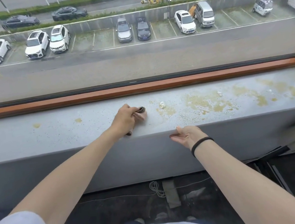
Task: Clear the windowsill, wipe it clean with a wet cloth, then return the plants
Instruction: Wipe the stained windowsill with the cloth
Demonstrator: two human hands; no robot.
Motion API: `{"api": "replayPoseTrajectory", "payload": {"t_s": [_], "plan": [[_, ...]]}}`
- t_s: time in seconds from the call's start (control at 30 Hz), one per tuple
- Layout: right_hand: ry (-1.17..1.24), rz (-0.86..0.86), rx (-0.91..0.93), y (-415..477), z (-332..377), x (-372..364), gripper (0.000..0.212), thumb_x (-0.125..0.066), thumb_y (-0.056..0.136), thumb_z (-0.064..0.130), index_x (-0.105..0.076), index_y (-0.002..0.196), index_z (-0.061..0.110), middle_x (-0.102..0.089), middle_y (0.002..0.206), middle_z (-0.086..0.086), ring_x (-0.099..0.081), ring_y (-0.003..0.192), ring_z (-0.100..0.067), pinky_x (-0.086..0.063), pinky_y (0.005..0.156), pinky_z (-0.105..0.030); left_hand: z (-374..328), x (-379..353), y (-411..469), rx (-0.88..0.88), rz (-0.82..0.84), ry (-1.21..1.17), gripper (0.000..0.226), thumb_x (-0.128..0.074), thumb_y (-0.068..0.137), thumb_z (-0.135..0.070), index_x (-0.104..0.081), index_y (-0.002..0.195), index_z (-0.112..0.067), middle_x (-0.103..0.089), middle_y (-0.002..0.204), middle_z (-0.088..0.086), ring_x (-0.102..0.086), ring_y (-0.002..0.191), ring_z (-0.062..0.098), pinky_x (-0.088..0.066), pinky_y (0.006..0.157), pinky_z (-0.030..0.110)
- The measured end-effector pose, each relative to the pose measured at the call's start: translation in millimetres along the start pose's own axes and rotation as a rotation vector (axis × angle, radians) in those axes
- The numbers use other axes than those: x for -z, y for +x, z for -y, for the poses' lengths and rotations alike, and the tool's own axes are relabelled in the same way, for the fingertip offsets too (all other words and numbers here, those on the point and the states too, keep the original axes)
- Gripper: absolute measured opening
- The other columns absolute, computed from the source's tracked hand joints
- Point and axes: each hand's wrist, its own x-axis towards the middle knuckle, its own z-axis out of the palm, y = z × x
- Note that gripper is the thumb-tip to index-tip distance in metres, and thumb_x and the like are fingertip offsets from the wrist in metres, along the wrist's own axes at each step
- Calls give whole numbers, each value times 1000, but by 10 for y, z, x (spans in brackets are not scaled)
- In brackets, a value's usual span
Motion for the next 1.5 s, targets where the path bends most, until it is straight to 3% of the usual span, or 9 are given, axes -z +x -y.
{"api": "replayPoseTrajectory", "payload": {"t_s": [0.17, 0.23, 0.47, 0.63, 0.83, 1.0, 1.17, 1.37, 1.5], "plan": [[11, 33, 17, -2, -34, 12, 34, -46, 92, -10, -41, 125, -17, -52, 121, -36, -57, 110, -43, -53, 72, -43, -302, -275, -469, -299, 157, 68, 43, -44, 91, 6, -59, 128, -13, -50, 103, 11, -51, 87, 25, -37, 56, 13], [-3, 73, 6, -21, -29, 35, 29, -45, 93, -11, -43, 120, -20, -51, 121, -40, -59, 105, -44, -53, 67, -43, -399, -299, -581, -428, 244, 79, 40, -47, 91, 3, -60, 125, -13, -48, 105, 10, -46, 88, 21, -41, 63, 20], [-11, 48, -11, 24, -17, 134, 41, -50, 91, -12, -39, 130, -15, -54, 120, -35, -58, 110, -43, -51, 82, -48, -214, -222, -362, -219, 65, 52, 37, -43, 92, 5, -63, 121, -5, -47, 102, 14, -46, 73, 24, -37, 51, 23], [-24, 46, -17, 71, 17, 114, 44, -49, 90, -13, -36, 132, -15, -52, 121, -37, -57, 109, -46, -51, 79, -47, -362, -234, -407, -330, 274, -35, 41, -42, 88, 10, -64, 119, -5, -50, 103, 13, -50, 74, 16, -42, 59, 16], [-20, 13, -25, 79, 40, 98, 42, -52, 88, -14, -41, 128, -14, -57, 117, -34, -62, 103, -43, -53, 72, -44, -147, 4, 349, -18, -60, -39, 34, -44, 93, -1, -66, 116, -13, -47, 103, 7, -49, 104, 28, -45, 91, 40], [-3, 8, -25, 108, 36, 109, 44, -53, 87, -16, -40, 128, -14, -55, 117, -34, -61, 103, -45, -54, 79, -48, -174, -229, 156, -104, 43, 106, 46, -40, 87, 3, -61, 125, -14, -51, 103, 12, -50, 101, 32, -45, 85, 37], [8, 2, -26, 123, 22, 91, 39, -52, 87, -16, -42, 125, -18, -56, 112, -34, -62, 99, -44, -54, 76, -46, -428, -228, 5, -230, 224, -47, 39, -42, 87, 10, -66, 114, -4, -51, 98, 5, -50, 80, 18, -36, 59, 9], [5, -66, -30, 121, 11, 51, 35, -58, 86, -12, -50, 119, -15, -62, 108, -32, -64, 70, -33, -55, 62, -36, -581, -9, 715, -231, 84, -119, 26, -47, 88, -5, -69, 97, -14, -57, 95, 15, -48, 82, 21, -46, 80, 43], [14, -62, -42, 108, 5, 49, 34, -58, 86, -12, -50, 119, -15, -62, 106, -32, -65, 72, -34, -56, 67, -37, -706, -144, 972, -227, 69, 99, 35, -44, 92, -2, -64, 117, -15, -52, 109, 12, -47, 109, 27, -42, 91, 42]]}}
